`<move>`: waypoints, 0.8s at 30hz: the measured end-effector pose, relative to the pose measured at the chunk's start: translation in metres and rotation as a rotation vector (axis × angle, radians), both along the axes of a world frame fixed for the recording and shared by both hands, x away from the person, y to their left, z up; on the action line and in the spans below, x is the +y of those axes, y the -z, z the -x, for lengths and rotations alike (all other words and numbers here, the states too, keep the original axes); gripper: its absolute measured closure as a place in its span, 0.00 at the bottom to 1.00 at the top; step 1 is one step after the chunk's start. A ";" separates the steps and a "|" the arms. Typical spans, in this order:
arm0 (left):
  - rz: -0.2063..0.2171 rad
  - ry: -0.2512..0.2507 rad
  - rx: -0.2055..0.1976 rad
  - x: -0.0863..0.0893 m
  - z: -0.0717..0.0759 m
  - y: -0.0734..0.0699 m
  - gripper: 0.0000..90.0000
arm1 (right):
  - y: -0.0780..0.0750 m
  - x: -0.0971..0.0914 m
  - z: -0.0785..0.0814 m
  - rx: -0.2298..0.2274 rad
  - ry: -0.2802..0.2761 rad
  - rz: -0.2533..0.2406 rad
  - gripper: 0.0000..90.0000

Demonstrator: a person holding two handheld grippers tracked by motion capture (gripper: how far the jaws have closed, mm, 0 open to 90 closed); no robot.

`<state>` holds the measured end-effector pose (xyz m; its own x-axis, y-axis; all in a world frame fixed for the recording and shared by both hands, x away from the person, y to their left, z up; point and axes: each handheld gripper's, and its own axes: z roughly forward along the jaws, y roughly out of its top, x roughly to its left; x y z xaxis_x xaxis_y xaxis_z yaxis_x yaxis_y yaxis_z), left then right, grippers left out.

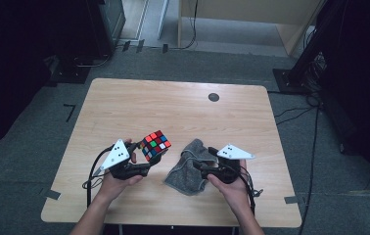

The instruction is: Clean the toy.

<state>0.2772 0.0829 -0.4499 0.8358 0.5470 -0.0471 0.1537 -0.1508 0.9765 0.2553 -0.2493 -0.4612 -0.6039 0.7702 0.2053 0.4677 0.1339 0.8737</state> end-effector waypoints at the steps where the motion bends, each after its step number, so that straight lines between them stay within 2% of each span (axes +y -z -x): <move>1: 0.005 0.004 0.010 0.001 -0.001 0.000 0.35 | 0.003 0.002 -0.001 0.007 -0.014 0.008 0.21; 5: 0.022 0.012 0.020 0.002 -0.001 0.000 0.35 | 0.012 0.011 -0.002 0.026 -0.081 0.051 0.19; 9: 0.004 0.007 0.021 0.003 0.000 0.003 0.36 | 0.023 0.020 -0.004 0.036 -0.074 0.113 0.18; 12: 0.018 0.006 0.027 0.006 0.001 0.002 0.36 | 0.031 0.024 -0.007 0.058 -0.076 0.140 0.17; 15: 0.036 0.009 0.047 0.006 0.001 0.002 0.36 | 0.041 0.031 -0.008 0.077 -0.077 0.193 0.19; 17: 0.037 0.020 0.050 0.005 0.002 0.002 0.36 | 0.046 0.035 -0.007 0.078 -0.069 0.239 0.25; 18: 0.038 0.023 0.050 0.005 0.003 0.001 0.36 | 0.047 0.036 -0.005 0.075 -0.075 0.244 0.31; 20: 0.048 0.029 0.056 0.005 0.003 0.001 0.36 | 0.048 0.036 -0.003 0.067 -0.092 0.237 0.44; 22: 0.053 0.026 0.063 0.006 0.002 0.001 0.36 | 0.046 0.036 -0.002 0.056 -0.089 0.245 0.59; 24: 0.049 0.017 0.070 0.007 0.002 0.002 0.36 | 0.043 0.033 0.000 0.044 -0.071 0.231 0.73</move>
<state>0.2756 0.0902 -0.4518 0.8385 0.5285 -0.1323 0.2201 -0.1065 0.9696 0.2556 -0.2167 -0.5045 -0.6527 0.7556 0.0556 0.4867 0.3619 0.7951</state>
